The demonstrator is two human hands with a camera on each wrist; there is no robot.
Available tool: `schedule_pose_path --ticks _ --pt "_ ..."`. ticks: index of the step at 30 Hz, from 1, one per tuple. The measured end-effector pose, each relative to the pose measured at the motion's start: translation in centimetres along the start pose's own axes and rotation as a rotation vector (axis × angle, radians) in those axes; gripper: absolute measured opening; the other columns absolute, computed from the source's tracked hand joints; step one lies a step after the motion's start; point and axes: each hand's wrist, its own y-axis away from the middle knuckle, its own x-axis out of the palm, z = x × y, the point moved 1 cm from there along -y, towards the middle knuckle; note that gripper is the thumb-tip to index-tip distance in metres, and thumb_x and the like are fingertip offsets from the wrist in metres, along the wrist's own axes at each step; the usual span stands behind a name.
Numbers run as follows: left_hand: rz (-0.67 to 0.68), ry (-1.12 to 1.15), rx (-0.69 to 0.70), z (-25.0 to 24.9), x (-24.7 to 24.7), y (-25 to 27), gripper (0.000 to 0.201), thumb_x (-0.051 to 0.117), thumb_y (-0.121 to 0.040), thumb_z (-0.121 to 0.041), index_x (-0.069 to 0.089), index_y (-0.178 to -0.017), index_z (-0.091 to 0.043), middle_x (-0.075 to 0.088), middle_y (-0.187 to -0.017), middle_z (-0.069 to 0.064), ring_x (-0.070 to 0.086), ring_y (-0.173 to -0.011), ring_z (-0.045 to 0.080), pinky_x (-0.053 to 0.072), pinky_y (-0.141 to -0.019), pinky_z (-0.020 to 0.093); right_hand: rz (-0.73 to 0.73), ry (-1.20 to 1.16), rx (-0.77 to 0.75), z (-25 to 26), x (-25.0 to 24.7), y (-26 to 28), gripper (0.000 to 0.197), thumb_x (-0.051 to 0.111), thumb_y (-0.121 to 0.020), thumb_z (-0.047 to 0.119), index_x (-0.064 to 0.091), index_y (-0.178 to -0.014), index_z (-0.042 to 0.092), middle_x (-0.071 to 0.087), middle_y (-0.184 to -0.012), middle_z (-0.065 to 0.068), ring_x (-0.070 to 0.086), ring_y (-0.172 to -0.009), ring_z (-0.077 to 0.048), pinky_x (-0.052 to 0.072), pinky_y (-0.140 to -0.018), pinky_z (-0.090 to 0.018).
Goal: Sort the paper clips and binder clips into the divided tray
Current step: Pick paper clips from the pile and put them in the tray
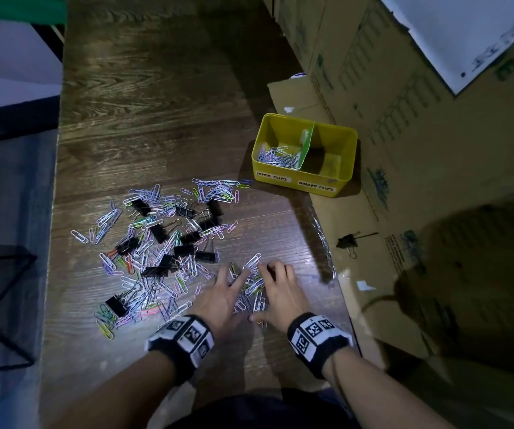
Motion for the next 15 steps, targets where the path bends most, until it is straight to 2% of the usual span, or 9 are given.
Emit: schedule_pose_path --ticks 3,5,7,10,12,15 --pt "0.021 -0.02 -0.039 -1.3 -0.6 -1.5 0.09 0.071 -0.076 -0.033 0.014 -0.145 -0.027 0.023 -0.143 0.009 0.041 -0.121 0.032 0.044 -0.098 0.042 0.008 -0.092 -0.028 0.4 0.1 -0.2 0.095 0.079 -0.069 0.037 0.027 -0.145 0.015 0.03 -0.135 -0.006 0.03 -0.125 -0.024 0.038 -0.104 -0.037" --pt "0.029 -0.014 -0.04 -1.7 -1.0 -2.2 0.08 0.07 -0.077 -0.031 0.026 -0.144 -0.021 0.029 -0.142 0.008 0.041 -0.121 0.032 0.041 -0.1 0.041 0.016 -0.129 -0.025 0.4 0.2 -0.4 0.083 0.076 -0.075 0.024 0.031 -0.144 0.015 0.032 -0.135 -0.008 0.034 -0.126 -0.025 0.039 -0.105 -0.037" --pt "0.014 0.031 -0.032 -1.3 -1.2 -2.4 0.067 0.069 -0.08 -0.026 0.038 -0.139 -0.02 0.037 -0.14 0.007 0.044 -0.121 0.031 0.04 -0.101 0.038 0.017 -0.185 -0.036 0.4 0.1 -0.6 0.069 0.072 -0.079 0.016 0.039 -0.141 0.015 0.039 -0.131 -0.008 0.042 -0.122 -0.025 0.039 -0.105 -0.036" --pt "-0.06 0.148 0.019 -0.3 -1.3 -2.1 0.051 0.069 -0.08 -0.016 0.054 -0.128 -0.023 0.052 -0.131 0.005 0.053 -0.115 0.025 0.042 -0.098 0.031 0.045 -0.258 -0.031 0.4 -0.5 -1.2 0.047 0.067 -0.083 0.011 0.054 -0.128 0.011 0.047 -0.123 -0.009 0.051 -0.11 -0.024 0.043 -0.101 -0.035" --pt "-0.106 0.221 0.035 0.2 -1.7 -1.9 0.044 0.068 -0.079 -0.009 0.061 -0.12 -0.022 0.06 -0.122 0.006 0.059 -0.106 0.023 0.044 -0.093 0.027 0.058 -0.314 -0.003 0.2 -0.8 -1.7 0.034 0.063 -0.086 0.011 0.059 -0.119 0.009 0.05 -0.117 -0.01 0.052 -0.103 -0.024 0.044 -0.096 -0.037" --pt "-0.16 0.294 0.002 0.9 -2.3 -1.8 0.028 0.071 -0.076 -0.007 0.07 -0.104 -0.013 0.068 -0.102 0.006 0.062 -0.089 0.018 0.049 -0.089 0.031 0.049 -0.296 -0.018 0.1 -0.5 -2.0 0.024 0.059 -0.088 0.012 0.065 -0.111 0.009 0.049 -0.123 -0.013 0.05 -0.109 -0.028 0.043 -0.093 -0.035"
